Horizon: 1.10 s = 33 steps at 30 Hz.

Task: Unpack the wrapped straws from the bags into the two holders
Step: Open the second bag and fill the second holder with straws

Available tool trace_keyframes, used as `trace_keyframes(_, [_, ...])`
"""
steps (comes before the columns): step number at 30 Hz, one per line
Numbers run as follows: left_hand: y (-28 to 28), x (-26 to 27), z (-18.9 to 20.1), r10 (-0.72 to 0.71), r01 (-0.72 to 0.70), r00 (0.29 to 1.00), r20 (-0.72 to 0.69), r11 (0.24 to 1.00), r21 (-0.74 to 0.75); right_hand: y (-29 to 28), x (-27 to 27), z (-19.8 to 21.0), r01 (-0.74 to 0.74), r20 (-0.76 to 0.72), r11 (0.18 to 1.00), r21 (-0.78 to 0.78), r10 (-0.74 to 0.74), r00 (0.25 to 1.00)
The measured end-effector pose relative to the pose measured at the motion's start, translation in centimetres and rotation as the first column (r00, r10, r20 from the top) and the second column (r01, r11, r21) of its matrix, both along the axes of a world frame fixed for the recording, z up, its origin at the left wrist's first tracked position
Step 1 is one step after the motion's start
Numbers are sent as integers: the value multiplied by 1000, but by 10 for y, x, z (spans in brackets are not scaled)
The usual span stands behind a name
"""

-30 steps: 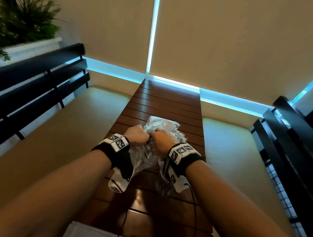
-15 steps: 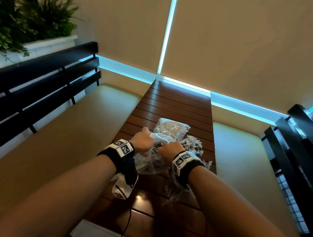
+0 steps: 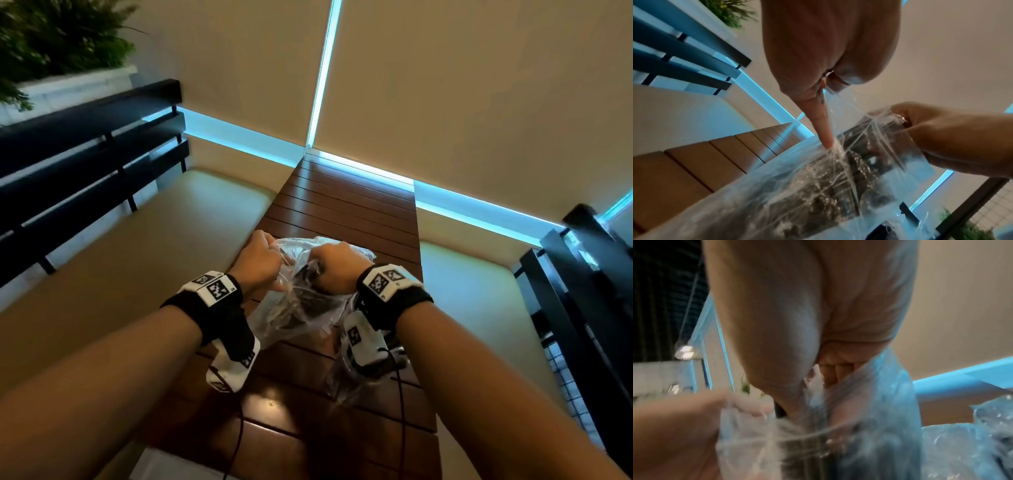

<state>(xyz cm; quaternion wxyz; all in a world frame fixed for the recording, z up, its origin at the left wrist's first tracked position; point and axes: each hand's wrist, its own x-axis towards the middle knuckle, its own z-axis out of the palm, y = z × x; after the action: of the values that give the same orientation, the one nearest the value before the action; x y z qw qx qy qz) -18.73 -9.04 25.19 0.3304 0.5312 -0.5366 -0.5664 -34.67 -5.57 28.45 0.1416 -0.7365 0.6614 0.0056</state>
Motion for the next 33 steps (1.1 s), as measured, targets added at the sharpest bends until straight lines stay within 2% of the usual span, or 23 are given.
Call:
trace_keyframes(3, [1,-1,-1,53,-49,994,-92,998,46,-5,-6,10,129,248,992,-15,-122,961])
trace_keyframes(5, [3,-4,-7,70,-61,991,-112,995,80,-4,-3,3,172,337,985,13,-166,927])
trace_keyframes(11, [6,-3,-34,63,-57,997,-39,989,133,-1,4,-50,77,439,984,161,-141,887])
trace_keyframes(14, [4,-5,-37,63,-60,998,-22,989,133,-3,3,-60,96,407,992,83,-122,905])
trace_keyframes(17, [-2,-8,-32,-50,44,990,132,998,47,-6,3,-65,152,400,988,-18,-132,907])
trace_keyframes(20, [-5,-10,-26,-146,175,932,330,983,-58,-7,4,-68,200,437,971,-128,-126,890])
trace_keyframes(23, [-6,-17,-20,-179,298,840,512,941,-160,-8,2,-54,265,473,925,-274,-110,874])
trace_keyframes(26, [-6,-22,-16,-214,378,789,576,908,-181,-9,-4,-24,289,510,874,-392,-55,858])
trace_keyframes(28, [-5,-25,-16,-245,422,786,567,883,-204,-10,-12,-4,296,513,858,-420,-44,857])
trace_keyframes(30, [2,-30,-10,-283,491,796,535,818,-299,-9,-22,14,298,487,846,-441,-53,872])
trace_keyframes(33, [10,-45,2,-346,519,840,417,737,-433,-6,-33,34,301,466,827,-474,-54,883])
